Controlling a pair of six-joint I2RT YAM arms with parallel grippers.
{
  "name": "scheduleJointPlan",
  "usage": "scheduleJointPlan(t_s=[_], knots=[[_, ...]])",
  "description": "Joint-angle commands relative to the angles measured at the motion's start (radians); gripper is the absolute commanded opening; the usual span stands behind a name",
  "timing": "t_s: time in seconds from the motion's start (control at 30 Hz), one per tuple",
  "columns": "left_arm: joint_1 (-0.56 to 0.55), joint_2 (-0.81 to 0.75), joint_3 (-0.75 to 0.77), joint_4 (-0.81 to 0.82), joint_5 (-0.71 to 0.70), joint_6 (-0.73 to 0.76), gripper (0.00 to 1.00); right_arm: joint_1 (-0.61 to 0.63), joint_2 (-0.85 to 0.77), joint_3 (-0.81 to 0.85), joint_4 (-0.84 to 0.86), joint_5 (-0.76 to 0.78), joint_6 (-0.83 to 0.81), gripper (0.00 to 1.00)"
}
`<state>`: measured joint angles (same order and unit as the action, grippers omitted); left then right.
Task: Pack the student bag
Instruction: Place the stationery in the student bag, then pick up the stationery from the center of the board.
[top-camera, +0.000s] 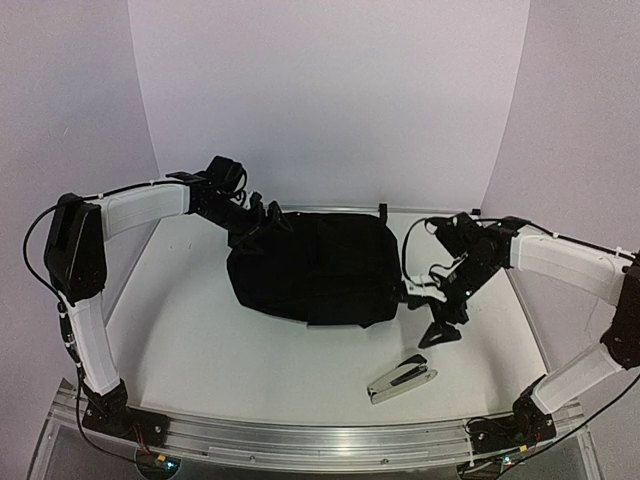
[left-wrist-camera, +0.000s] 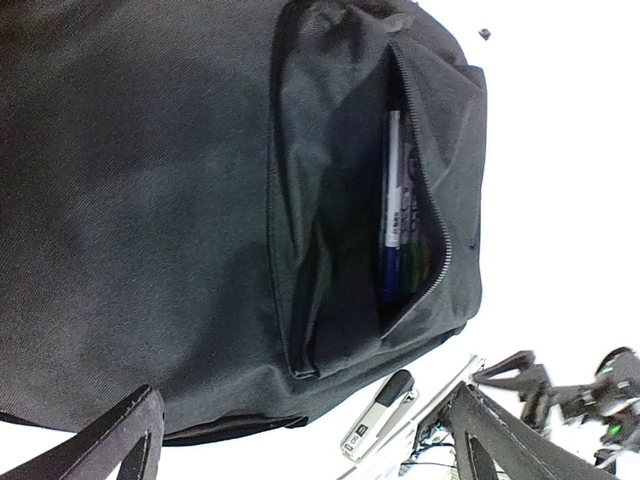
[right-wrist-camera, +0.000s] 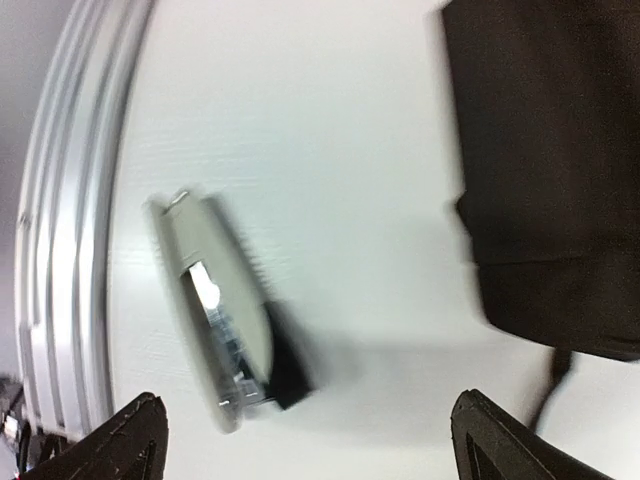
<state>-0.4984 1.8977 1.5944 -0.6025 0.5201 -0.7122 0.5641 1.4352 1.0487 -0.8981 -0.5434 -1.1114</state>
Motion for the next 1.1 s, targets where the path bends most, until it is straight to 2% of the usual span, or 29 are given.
scheduleJointPlan(t_s=[0.0,0.23,0.47,0.63,0.77,0.93,1.07], knots=[[0.001,-0.041,0.004,-0.011,-0.007,-0.011,1.00,0.075,-0.044,-0.093,0.016,0.038,-0.180,0.98],[0.001,-0.045,0.009,-0.027,-0.010,-0.022,1.00,0.162,-0.013,-0.211,0.191,0.122,-0.158,0.98],[0.001,-0.065,-0.002,-0.033,-0.020,-0.031,1.00,0.175,0.071,-0.259,0.322,0.218,-0.142,0.98],[0.001,-0.076,-0.005,-0.038,-0.032,-0.035,1.00,0.177,0.081,-0.297,0.356,0.247,-0.156,0.90],[0.001,-0.089,0.000,-0.038,-0.047,-0.027,1.00,0.184,0.068,-0.330,0.371,0.264,-0.194,0.81],[0.001,-0.088,0.047,-0.086,-0.078,0.005,1.00,0.185,0.070,-0.333,0.389,0.275,-0.217,0.54],[0.001,-0.103,0.053,-0.085,-0.092,0.038,1.00,0.185,0.044,-0.283,0.387,0.255,-0.191,0.42]])
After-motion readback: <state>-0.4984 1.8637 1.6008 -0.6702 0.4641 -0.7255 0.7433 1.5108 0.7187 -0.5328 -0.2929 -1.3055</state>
